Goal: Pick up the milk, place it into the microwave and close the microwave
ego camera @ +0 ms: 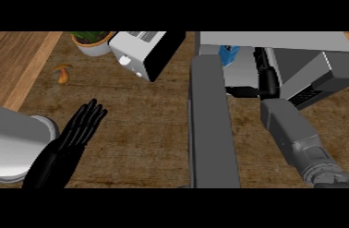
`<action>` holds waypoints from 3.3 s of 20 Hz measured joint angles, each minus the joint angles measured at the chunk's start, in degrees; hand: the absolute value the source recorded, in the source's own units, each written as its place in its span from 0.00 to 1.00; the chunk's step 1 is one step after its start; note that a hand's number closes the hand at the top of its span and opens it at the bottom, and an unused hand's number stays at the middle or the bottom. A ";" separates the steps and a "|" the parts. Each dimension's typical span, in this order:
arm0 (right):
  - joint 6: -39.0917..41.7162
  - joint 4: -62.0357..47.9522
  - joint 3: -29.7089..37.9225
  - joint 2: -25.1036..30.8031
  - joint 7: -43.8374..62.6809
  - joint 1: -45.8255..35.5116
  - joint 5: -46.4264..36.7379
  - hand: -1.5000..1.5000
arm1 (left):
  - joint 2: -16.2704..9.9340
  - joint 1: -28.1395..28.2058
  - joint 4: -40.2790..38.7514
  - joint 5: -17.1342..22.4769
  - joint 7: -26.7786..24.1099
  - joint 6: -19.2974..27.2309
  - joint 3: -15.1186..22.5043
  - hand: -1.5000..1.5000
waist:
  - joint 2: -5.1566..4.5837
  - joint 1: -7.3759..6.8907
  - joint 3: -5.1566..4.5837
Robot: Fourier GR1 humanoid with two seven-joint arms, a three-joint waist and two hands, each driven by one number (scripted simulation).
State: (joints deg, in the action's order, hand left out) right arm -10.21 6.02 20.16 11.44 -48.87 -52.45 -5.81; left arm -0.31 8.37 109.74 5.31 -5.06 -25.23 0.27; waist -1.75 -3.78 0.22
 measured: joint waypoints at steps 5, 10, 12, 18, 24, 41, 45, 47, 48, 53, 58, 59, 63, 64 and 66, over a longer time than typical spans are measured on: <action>3.69 0.85 0.23 -2.04 -2.66 3.07 0.71 0.00 | -0.99 -2.32 -4.00 -1.96 -0.75 -1.96 2.07 1.00 | 0.65 1.53 -0.08; 6.06 2.48 -0.23 -2.60 -5.52 7.87 0.90 0.00 | -2.39 -4.36 -7.69 -4.67 -2.47 -4.53 4.64 1.00 | 1.16 2.69 -0.14; 6.27 4.08 -0.87 -3.80 -6.25 9.64 0.85 0.00 | -2.15 -6.43 -9.23 -6.27 -2.34 -4.17 5.52 1.00 | 1.40 3.21 -0.17; 9.38 12.05 -3.77 -4.36 -6.12 17.37 0.89 0.00 | -1.74 -9.62 -16.46 -10.02 -4.81 -3.38 7.02 1.00 | 1.97 4.56 -0.27; 12.08 21.61 -6.69 -4.38 -5.05 26.07 0.98 0.00 | -0.79 -13.05 -22.78 -16.39 -5.65 -1.77 12.91 1.00 | 2.25 5.72 -0.34; 20.11 70.08 -11.55 -2.00 10.78 55.26 8.03 0.00 | -0.09 -22.37 -42.33 -14.03 -10.15 15.67 38.35 1.00 | 2.03 7.22 -0.41; 23.55 77.85 -11.42 -0.96 14.75 58.56 11.89 0.00 | -0.41 -27.19 -45.07 -7.69 -8.59 25.61 45.62 1.00 | 1.75 7.88 -0.41; 25.18 80.40 -11.26 -0.40 16.18 59.57 13.72 0.00 | -0.47 -29.20 -46.31 -4.21 -8.36 30.30 48.18 1.00 | 1.57 8.40 -0.41; 25.81 81.96 -11.17 -0.02 17.07 60.16 14.50 0.00 | -0.55 -29.84 -46.44 -2.65 -8.14 32.70 49.62 1.00 | 1.53 8.66 -0.41; 29.21 86.83 -10.79 2.19 20.03 60.70 17.98 0.00 | -0.81 -32.96 -47.83 4.52 -9.80 41.84 53.56 1.00 | 1.05 10.33 -0.48; 33.20 90.97 -12.07 4.26 22.78 60.53 20.78 0.00 | -0.64 -37.06 -48.02 10.16 -11.46 48.18 55.28 1.00 | 0.72 12.16 -0.56; 34.00 91.67 -12.37 4.72 23.26 60.41 21.25 0.00 | -0.55 -38.08 -48.08 11.33 -11.77 48.93 55.28 1.00 | 0.62 12.60 -0.57; 36.79 93.78 -13.06 6.42 24.73 59.95 23.21 0.00 | -0.27 -42.33 -48.94 15.70 -12.50 51.31 54.96 1.00 | 0.19 14.41 -0.59; 37.26 94.49 -13.11 6.74 25.13 59.88 23.80 0.00 | -0.22 -43.33 -49.33 16.76 -12.42 51.95 54.72 1.00 | 0.13 14.95 -0.59; 37.98 95.58 -13.44 7.10 26.05 59.81 24.88 0.00 | -0.12 -45.29 -50.12 18.98 -12.09 53.21 54.13 1.00 | -0.03 15.82 -0.59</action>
State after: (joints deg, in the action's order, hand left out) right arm 27.77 101.60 6.72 18.54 -22.83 7.36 19.07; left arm -0.44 -36.93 59.62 24.29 -17.16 27.97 54.40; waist -1.78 12.04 -0.37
